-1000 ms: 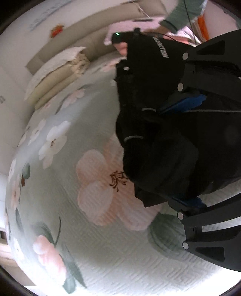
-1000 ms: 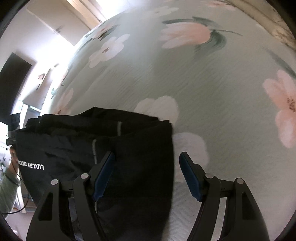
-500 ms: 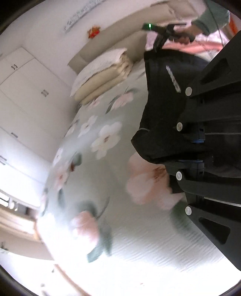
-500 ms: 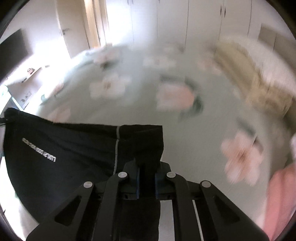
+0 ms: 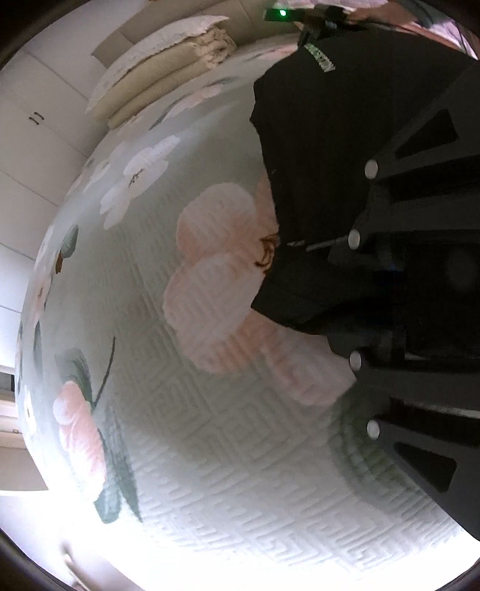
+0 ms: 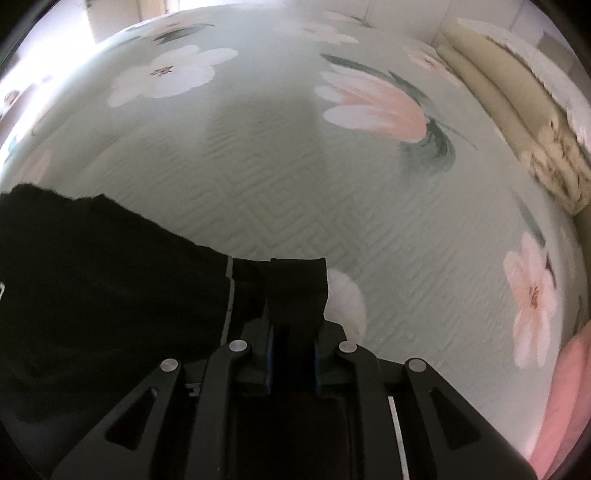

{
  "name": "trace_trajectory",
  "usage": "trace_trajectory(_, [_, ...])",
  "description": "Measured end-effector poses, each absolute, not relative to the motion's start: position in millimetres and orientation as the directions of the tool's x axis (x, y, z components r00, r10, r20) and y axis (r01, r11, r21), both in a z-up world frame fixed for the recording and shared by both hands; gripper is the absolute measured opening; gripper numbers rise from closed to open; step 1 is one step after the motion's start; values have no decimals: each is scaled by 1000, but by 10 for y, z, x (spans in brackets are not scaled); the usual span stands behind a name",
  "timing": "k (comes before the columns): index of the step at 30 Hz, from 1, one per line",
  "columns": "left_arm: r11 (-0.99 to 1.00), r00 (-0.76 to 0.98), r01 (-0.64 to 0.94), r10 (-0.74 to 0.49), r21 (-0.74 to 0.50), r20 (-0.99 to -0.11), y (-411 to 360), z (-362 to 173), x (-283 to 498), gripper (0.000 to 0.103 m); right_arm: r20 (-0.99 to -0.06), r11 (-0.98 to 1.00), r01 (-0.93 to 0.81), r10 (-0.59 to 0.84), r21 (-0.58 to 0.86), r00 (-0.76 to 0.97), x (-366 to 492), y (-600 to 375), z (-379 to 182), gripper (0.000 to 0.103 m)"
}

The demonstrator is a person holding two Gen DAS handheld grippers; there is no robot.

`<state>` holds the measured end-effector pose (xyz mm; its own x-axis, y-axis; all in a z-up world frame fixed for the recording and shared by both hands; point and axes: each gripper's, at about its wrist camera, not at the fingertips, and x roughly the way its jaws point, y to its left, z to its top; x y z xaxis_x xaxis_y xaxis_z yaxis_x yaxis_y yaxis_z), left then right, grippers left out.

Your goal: Fold large clothes

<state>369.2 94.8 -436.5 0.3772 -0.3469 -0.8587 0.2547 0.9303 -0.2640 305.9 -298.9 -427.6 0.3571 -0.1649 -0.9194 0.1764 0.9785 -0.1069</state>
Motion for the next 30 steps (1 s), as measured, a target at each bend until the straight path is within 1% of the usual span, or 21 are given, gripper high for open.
trace_trajectory(1, [928, 373, 248, -358, -280, -856, 997, -4353, 3718, 34, -923, 977, 186, -161, -100, 349, 3079, -3027, -4266, 19])
trace_trajectory(2, [928, 370, 230, -362, -293, -855, 1071, -4331, 3737, 50, -927, 976, 198, -157, -93, 341, 3094, -3057, -4256, 22])
trace_trajectory(3, [937, 377, 183, -346, -298, -859, 1204, -4281, 3763, 64, -932, 975, 209, -144, -76, 334, 3100, -3107, -4238, 33])
trace_trajectory(4, [940, 399, 150, -342, -307, -851, 1315, -4217, 3770, 65, -936, 973, 225, -126, -52, 328, 3086, -3185, -4225, 42])
trace_trajectory(6, [927, 443, 104, -367, -359, -818, 1634, -4016, 3706, 65, -933, 962, 272, -69, 32, 354, 3005, -3366, -4088, 44])
trace_trajectory(8, [943, 479, 67, -317, -326, -819, 1819, -3821, 3608, 64, -905, 940, 319, -29, 120, 424, 2815, -3509, -3825, 47])
trace_trajectory(9, [956, 506, 57, -277, -288, -817, 1882, -3697, 3521, 62, -889, 931, 336, -27, 145, 458, 2674, -3533, -3665, 52])
trace_trajectory(11, [960, 531, 58, -261, -273, -806, 1955, -3509, 3338, 61, -866, 932, 328, -31, 156, 498, 2445, -3466, -3423, 52])
trace_trajectory(14, [950, 546, 139, -309, -280, -779, 1754, -3240, 2888, 61, -841, 953, 267, -25, 143, 540, 2051, -3170, -3067, 52])
trace_trajectory(18, [931, 526, 285, -352, -230, -774, 1175, -3121, 2215, 61, -842, 966, 179, 65, 189, 535, 1613, -2679, -2941, 52])
trace_trajectory(20, [919, 526, 349, -353, -182, -774, 780, -3156, 1781, 61, -847, 972, 127, 103, 197, 522, 1446, -2343, -2981, 52])
trace_trajectory(22, [908, 507, 378, -367, -181, -780, 533, -3264, 1492, 63, -858, 988, 63, 90, 140, 506, 1328, -1963, -3075, 52])
trace_trajectory(23, [904, 486, 394, -360, -168, -797, 364, -3387, 1344, 63, -865, 992, 35, 85, 118, 494, 1297, -1784, -3170, 52])
trace_trajectory(26, [916, 436, 387, -281, -104, -855, 138, -3767, 1174, 64, -902, 996, 43, 56, 83, 427, 1340, -1572, -3519, 52])
trace_trajectory(28, [931, 370, 333, -277, -152, -887, 158, -4069, 1236, 64, -927, 999, 22, 31, 42, 374, 1394, -1504, -3844, 52])
trace_trajectory(30, [924, 333, 275, -349, -263, -876, 289, -4275, 1353, 64, -920, 995, 37, 73, 94, 384, 1400, -1567, -4086, 52])
